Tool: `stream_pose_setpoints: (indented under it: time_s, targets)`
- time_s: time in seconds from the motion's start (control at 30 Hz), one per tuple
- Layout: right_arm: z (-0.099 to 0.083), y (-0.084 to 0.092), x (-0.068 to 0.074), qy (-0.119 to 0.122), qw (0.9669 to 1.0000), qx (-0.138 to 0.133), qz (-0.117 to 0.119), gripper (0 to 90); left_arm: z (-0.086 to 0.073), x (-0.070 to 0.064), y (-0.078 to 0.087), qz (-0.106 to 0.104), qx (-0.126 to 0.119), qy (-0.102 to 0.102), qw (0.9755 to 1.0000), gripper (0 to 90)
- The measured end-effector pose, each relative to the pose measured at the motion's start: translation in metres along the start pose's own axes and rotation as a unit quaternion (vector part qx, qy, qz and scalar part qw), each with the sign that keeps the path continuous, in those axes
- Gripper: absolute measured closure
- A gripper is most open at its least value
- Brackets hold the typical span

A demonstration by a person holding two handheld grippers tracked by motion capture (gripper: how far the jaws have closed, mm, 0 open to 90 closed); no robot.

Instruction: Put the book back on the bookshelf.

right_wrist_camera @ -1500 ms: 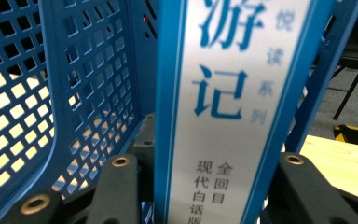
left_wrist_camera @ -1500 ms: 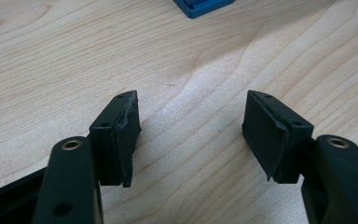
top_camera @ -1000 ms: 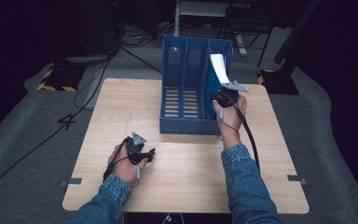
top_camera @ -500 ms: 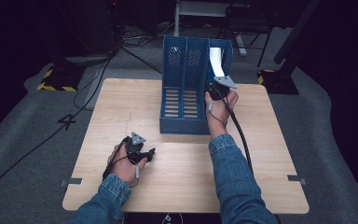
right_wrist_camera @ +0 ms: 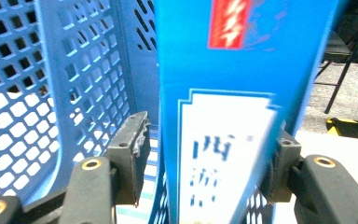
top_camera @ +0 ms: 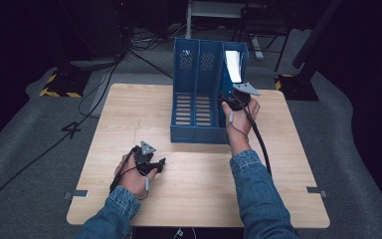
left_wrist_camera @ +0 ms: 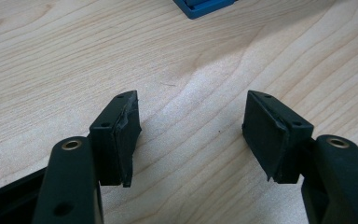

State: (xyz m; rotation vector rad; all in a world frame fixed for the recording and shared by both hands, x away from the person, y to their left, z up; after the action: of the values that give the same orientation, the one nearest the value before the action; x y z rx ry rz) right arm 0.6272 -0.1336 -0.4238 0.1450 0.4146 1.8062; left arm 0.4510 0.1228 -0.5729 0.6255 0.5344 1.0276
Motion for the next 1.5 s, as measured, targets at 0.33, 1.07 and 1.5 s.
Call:
stream_pose_setpoints:
  time_s: [0.33,1.07,1.5]
  targets:
    - [0.010,0.037,-0.001,0.005,0.9997,-0.002,0.024,43.0,-0.005,0.002,0.005,0.002,0.000,0.004,1.0000,36.9]
    - [0.003,0.014,0.007,0.010,0.9987,0.032,0.039,59.9,-0.009,0.005,0.010,0.004,-0.002,0.008,1.0000,36.7]
    - [-0.010,0.055,0.007,0.046,0.9939,0.060,0.080,45.0,-0.015,0.010,0.017,-0.009,0.001,-0.001,1.0000,35.9]
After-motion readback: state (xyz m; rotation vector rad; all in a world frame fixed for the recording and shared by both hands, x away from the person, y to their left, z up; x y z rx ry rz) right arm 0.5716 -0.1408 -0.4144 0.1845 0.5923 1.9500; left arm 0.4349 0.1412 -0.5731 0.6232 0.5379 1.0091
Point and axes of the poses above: each handheld gripper's, and its own axes: y roughly backward along the jaws, z roughly out of its top, x roughly to its left, the point moved 10 cm from there along -y, roughly forward along the jaws, and after that the axes turned 7 degrees about y, right-handed, at the moved point
